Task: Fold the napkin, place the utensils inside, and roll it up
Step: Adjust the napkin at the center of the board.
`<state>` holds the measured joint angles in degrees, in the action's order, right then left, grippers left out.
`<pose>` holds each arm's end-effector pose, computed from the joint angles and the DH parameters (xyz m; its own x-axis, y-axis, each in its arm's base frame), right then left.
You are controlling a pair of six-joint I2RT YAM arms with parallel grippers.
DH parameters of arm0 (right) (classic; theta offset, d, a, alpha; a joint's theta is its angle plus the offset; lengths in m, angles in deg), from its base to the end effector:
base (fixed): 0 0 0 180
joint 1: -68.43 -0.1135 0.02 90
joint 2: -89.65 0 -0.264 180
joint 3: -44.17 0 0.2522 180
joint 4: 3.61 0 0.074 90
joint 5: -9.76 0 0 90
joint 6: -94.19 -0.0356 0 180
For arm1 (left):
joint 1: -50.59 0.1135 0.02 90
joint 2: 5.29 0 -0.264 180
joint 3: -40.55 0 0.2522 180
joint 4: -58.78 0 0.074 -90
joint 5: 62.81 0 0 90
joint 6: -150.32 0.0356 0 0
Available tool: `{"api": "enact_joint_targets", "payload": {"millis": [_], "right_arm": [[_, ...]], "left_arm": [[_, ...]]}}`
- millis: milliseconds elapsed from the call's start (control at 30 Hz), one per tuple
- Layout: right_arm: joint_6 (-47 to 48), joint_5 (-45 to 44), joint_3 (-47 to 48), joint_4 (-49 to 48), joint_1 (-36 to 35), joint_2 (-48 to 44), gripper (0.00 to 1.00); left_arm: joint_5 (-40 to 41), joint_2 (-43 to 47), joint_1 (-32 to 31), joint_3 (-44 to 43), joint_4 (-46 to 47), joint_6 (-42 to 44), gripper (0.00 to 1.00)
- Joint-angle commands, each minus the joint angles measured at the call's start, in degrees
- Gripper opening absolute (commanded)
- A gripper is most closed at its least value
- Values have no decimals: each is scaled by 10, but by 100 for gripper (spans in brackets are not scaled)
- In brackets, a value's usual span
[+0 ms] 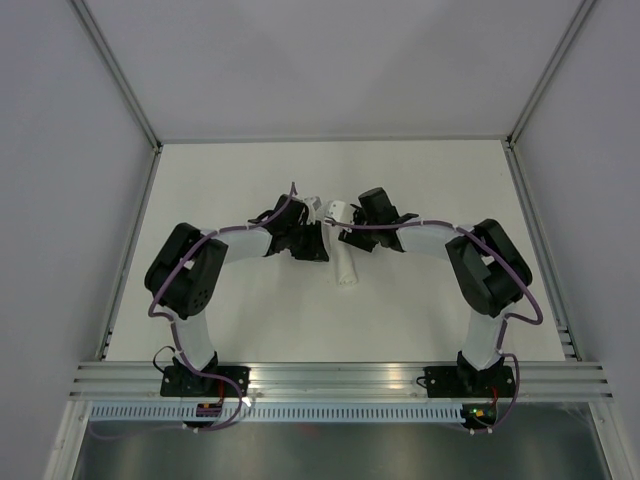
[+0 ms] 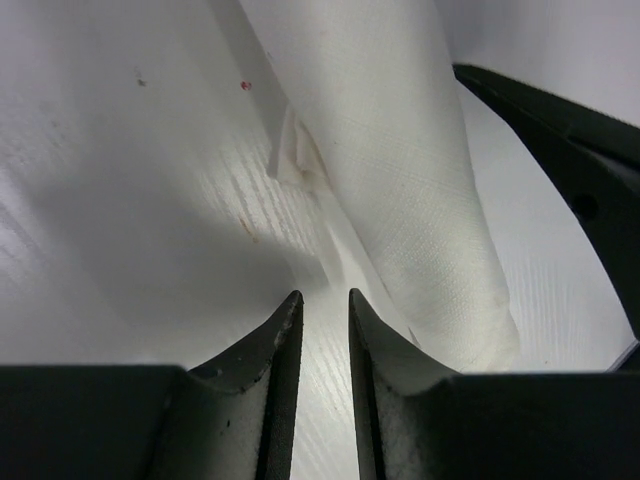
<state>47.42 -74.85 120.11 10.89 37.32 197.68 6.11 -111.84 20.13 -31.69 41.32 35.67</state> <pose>0.3327 0.2047 0.1510 -0.0630 -0.8345 -0.5475 -0.8411 0.3397 -0.4210 0.3123 -0.1985 0.1402 -0.8927 0.0735 -0.4446 0.3219 0.7945 -0.5149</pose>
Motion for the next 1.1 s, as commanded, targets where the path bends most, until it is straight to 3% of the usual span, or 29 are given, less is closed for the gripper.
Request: {"api": "enact_joint_targets", "payload": {"millis": [0,367,1067], "right_arm": [[-49,13,12,91,3,-29,59],[-100,116,23,202,4,-77,60],[-132,163,87,227,4,-12,60]], "left_arm": [[53,20,7,-16,-18,-33,31],[23,-65,18,-139,-53,-59,31],[3,-95,17,-144,-30,-75,30]]}}
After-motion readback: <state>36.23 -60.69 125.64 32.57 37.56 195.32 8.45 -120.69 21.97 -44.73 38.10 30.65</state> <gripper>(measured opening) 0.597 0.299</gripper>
